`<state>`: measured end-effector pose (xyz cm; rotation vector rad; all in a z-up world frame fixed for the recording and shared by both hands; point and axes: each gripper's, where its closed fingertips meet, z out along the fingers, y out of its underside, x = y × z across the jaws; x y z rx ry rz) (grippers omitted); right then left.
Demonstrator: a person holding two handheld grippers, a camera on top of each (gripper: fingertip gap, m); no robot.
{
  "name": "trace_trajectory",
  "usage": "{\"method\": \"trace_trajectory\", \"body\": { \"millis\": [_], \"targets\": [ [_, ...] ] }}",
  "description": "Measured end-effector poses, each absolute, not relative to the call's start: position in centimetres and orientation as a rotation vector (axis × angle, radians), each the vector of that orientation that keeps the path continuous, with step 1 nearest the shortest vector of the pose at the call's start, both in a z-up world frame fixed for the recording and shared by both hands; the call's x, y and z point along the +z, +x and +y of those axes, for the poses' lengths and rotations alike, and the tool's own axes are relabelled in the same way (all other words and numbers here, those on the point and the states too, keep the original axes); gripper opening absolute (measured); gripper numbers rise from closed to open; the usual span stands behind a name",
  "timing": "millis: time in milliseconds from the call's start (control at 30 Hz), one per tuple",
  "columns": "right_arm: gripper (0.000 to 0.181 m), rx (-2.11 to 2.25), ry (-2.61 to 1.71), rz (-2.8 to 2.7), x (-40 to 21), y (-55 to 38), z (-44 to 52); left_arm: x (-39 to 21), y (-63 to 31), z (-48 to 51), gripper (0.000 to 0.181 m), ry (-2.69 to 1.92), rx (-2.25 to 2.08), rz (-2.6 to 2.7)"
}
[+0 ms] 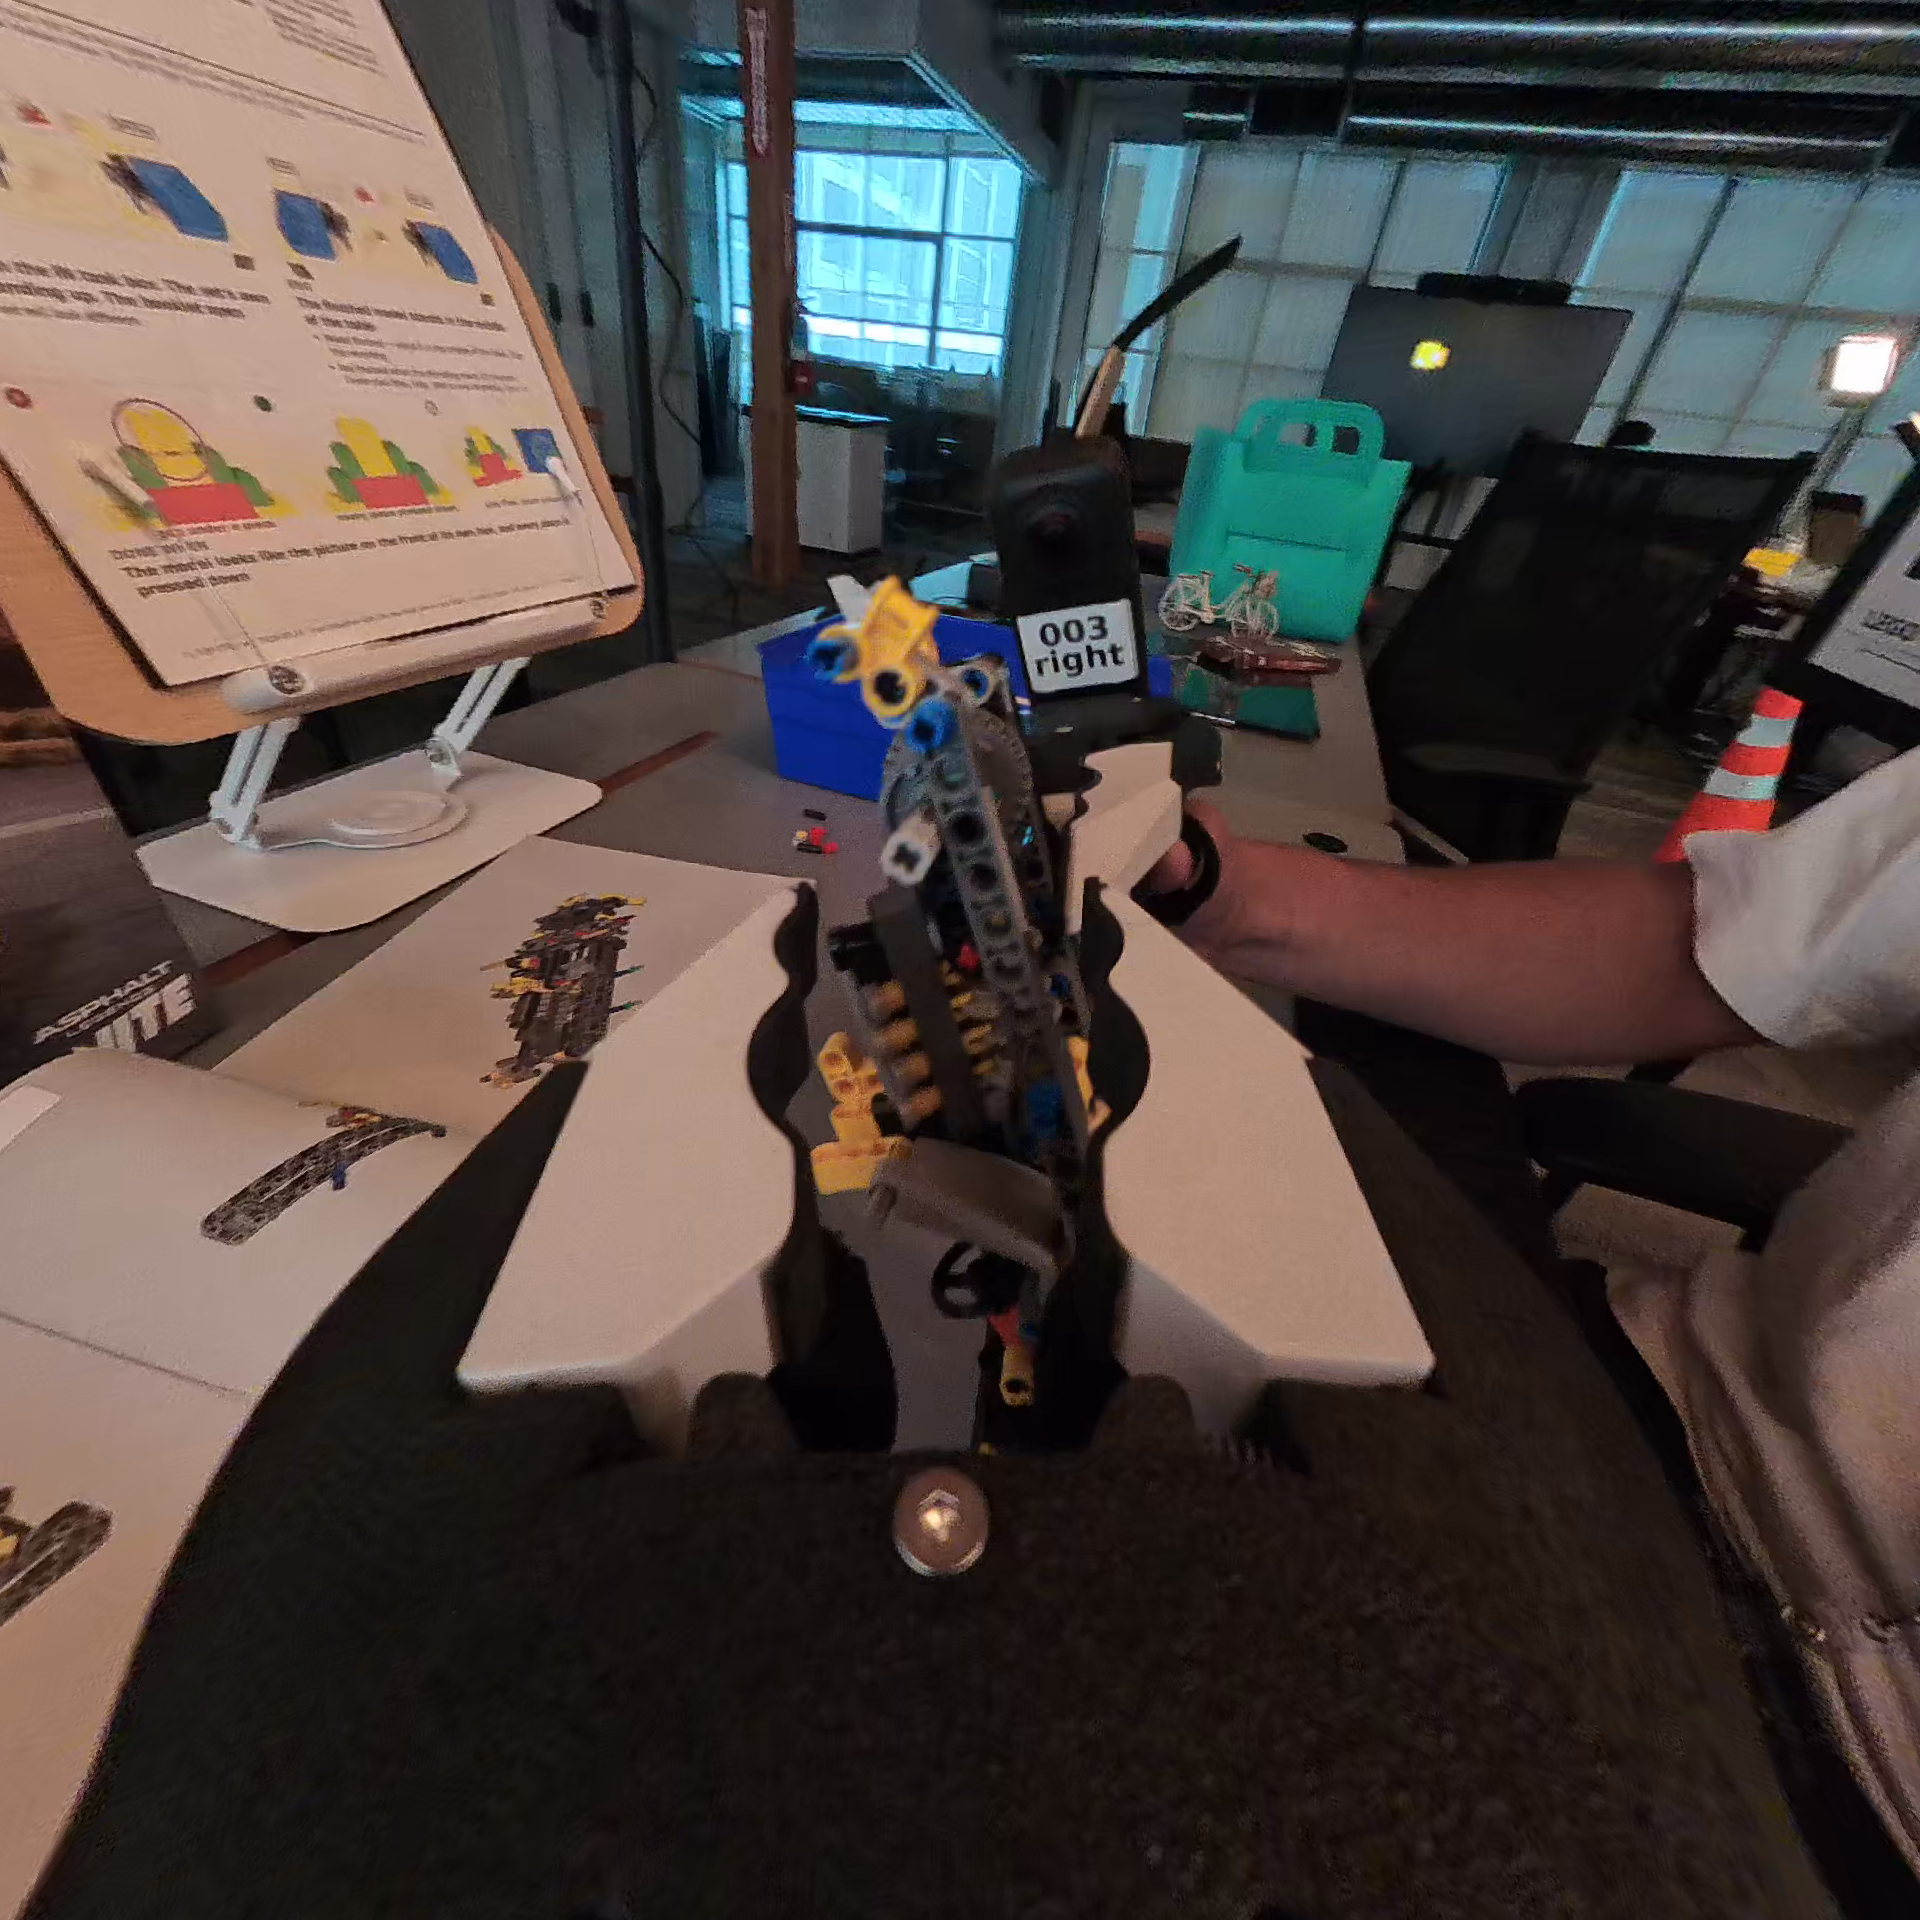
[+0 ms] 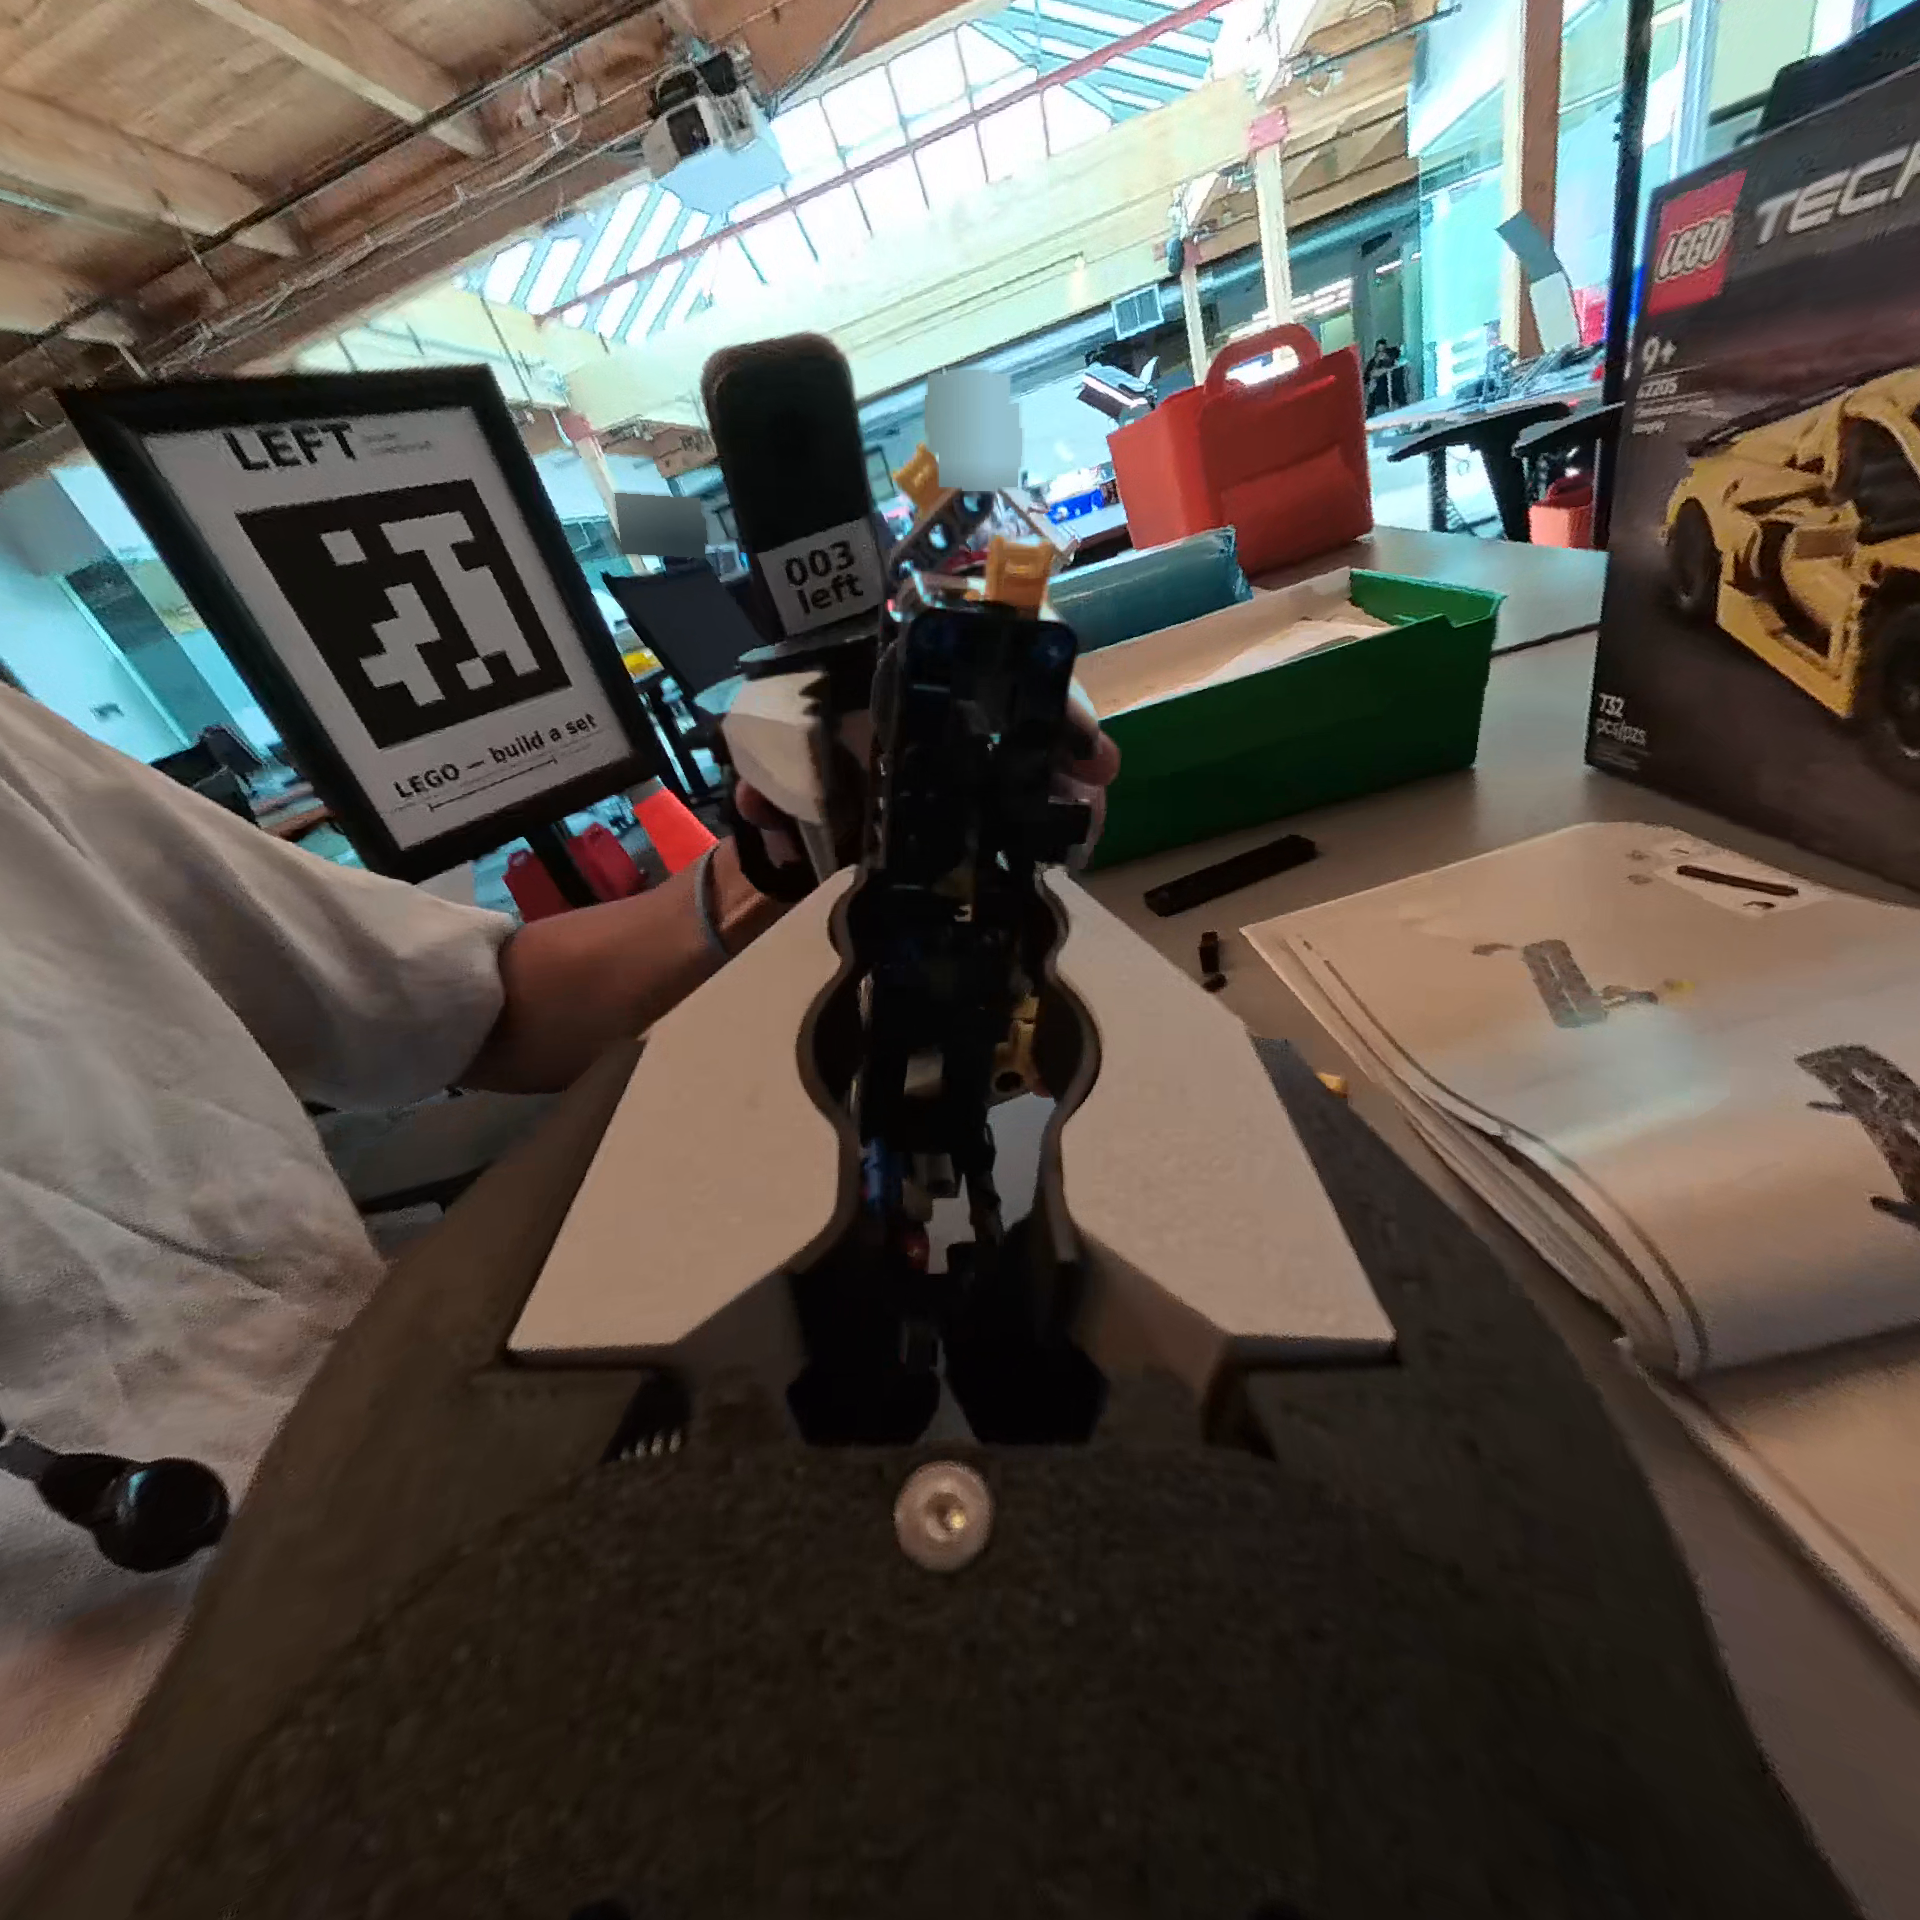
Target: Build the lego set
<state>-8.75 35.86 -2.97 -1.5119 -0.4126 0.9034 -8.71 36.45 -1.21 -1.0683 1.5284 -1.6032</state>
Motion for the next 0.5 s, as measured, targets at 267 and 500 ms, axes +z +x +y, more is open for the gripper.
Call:
{"method": "trace_trajectory", "body": {
  "millis": [267, 500],
  "targets": [
    [0.026, 0.625, -1.556, -0.449, -1.3, -6.6, 36.4, -0.3, -8.3, 39.3, 0.052, -1.043, -1.803, 1.375],
    [0.026, 0.006, -1.822, -0.613, -1.9, -2.6, 35.7, -1.7, -8.3, 40.7, 0.052, -1.073, -1.900, 1.288]
  ]
}}
